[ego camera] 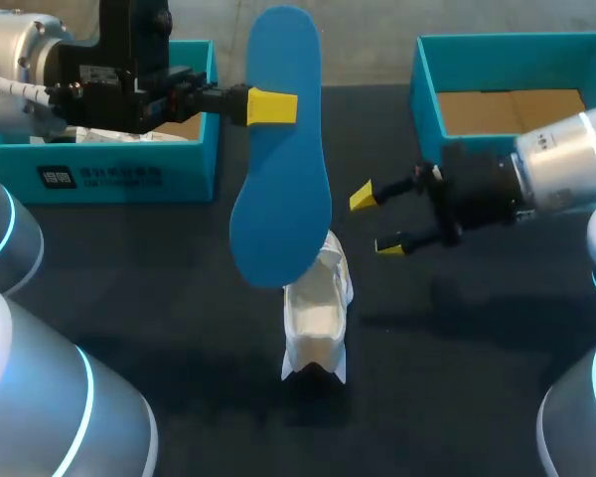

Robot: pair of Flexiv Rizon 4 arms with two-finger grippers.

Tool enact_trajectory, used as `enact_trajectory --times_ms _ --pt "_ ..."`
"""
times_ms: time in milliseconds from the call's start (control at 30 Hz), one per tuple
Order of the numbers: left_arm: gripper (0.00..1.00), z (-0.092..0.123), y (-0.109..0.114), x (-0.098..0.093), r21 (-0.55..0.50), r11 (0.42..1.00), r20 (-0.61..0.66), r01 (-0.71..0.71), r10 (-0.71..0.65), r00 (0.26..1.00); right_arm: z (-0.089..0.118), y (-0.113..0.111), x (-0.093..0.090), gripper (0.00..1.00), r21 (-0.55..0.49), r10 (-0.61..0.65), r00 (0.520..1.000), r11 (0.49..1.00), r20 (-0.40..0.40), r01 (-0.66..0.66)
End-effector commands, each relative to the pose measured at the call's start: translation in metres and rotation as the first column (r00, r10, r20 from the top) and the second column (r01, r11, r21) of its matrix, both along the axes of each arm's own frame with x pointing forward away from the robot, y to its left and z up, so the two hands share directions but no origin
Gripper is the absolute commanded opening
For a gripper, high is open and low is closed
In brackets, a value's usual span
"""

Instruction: Take the shoe out of the shoebox, open the shoe tongue, remove and reinsert the insole, then place the shoe into the shoebox

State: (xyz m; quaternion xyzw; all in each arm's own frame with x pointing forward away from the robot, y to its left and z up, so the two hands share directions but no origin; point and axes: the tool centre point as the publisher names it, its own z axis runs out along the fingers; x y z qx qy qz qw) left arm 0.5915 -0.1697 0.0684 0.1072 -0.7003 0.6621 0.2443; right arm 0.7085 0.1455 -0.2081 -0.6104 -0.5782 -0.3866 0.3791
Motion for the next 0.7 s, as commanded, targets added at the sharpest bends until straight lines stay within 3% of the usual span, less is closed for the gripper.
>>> enact_trajectory --times_ms 33,333,700 --pt "0.0 0.0 -0.001 0.0 0.003 1.0 0.0 0.001 -0.001 1.0 -0.002 0.002 -0.005 1.0 0.099 0.011 1.0 0.995 0.017 -0.013" --pt "0.0 0.0 -0.001 0.0 0.003 1.0 0.0 0.001 -0.001 1.0 0.004 0.008 -0.002 1.0 0.185 0.028 1.0 0.982 0.008 -0.029" --pt "0.0 0.0 -0.001 0.0 0.003 1.0 0.0 0.001 -0.001 1.0 0.013 -0.004 0.004 1.0 0.324 0.045 0.999 0.945 0.012 -0.046"
